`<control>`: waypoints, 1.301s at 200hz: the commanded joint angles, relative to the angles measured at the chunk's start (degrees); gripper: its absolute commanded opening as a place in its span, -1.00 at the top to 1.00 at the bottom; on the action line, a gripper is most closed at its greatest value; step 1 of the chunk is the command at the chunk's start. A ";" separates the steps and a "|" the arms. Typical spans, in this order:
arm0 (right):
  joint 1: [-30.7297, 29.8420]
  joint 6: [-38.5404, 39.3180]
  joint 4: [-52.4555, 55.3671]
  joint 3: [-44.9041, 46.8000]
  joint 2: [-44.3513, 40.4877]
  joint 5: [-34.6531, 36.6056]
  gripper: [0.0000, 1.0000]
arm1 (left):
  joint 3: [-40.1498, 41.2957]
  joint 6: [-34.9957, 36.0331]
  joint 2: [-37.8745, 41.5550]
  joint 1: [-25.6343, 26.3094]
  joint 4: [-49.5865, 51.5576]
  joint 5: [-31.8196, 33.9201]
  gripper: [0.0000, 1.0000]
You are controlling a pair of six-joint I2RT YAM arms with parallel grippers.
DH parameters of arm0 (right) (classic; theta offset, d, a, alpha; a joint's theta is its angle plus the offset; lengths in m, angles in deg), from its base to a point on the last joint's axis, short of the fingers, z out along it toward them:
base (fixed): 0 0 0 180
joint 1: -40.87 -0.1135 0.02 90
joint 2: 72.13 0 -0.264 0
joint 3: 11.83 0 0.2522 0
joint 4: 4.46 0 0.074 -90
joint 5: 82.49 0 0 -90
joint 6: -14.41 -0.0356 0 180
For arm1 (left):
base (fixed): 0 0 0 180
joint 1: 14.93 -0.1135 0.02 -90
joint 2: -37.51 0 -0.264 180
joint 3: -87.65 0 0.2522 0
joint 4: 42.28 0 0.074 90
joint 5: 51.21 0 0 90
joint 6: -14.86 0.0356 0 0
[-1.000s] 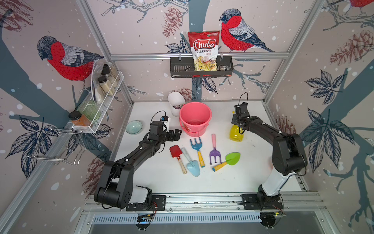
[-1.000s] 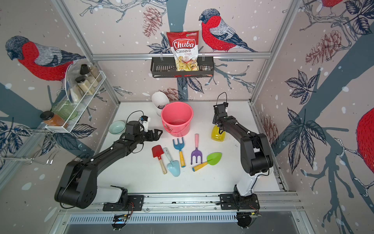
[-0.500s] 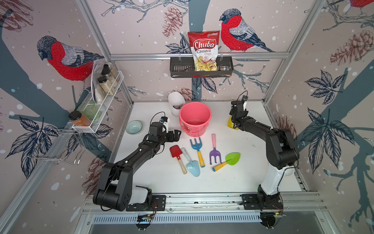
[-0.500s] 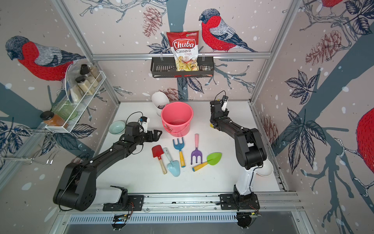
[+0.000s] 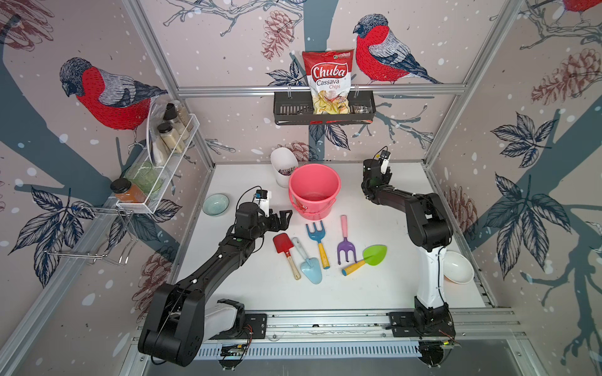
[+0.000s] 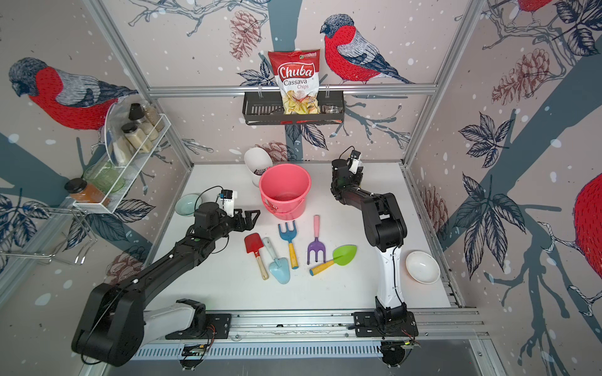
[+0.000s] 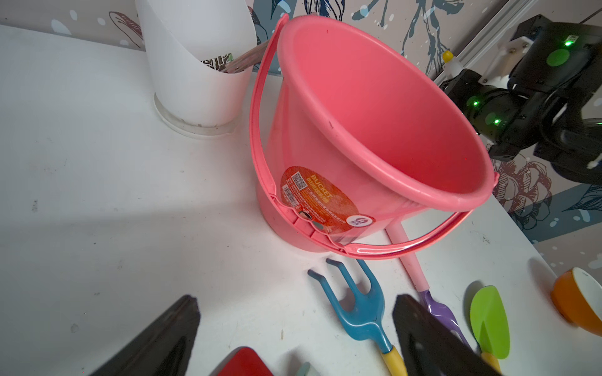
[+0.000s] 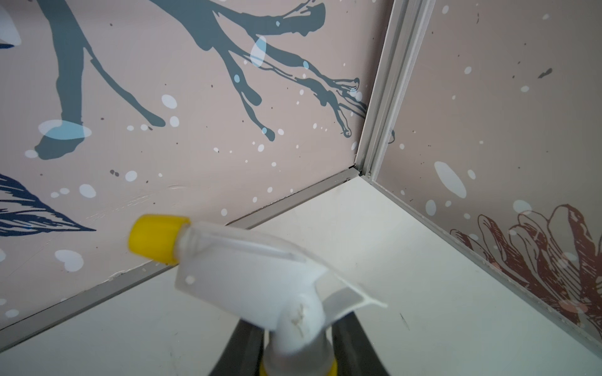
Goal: Organize the gardening tools
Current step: Adjust the gardening tool at the center of the board.
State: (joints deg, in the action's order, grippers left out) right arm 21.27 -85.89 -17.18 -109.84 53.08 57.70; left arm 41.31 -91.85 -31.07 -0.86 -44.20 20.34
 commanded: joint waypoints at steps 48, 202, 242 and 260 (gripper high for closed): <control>-0.39 10.30 -16.36 -5.40 6.45 6.03 1.00 | 0.93 -0.87 1.77 0.87 -3.73 -0.32 -0.94; -1.93 34.86 -44.34 -16.23 22.70 10.54 1.00 | 3.57 0.28 5.90 1.98 -5.73 3.67 -0.92; -2.89 37.21 -47.43 -14.26 22.71 10.76 1.00 | 4.01 0.33 6.25 2.36 -6.49 4.35 -0.92; -3.32 38.90 -49.66 -13.21 22.85 11.19 1.00 | 4.19 0.52 6.66 2.49 -6.63 4.81 -0.92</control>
State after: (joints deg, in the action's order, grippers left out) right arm 18.47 -50.40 -63.04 -124.14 75.26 67.23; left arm 45.26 -92.16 -24.99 1.37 -47.50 24.01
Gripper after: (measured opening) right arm 0.297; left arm 0.958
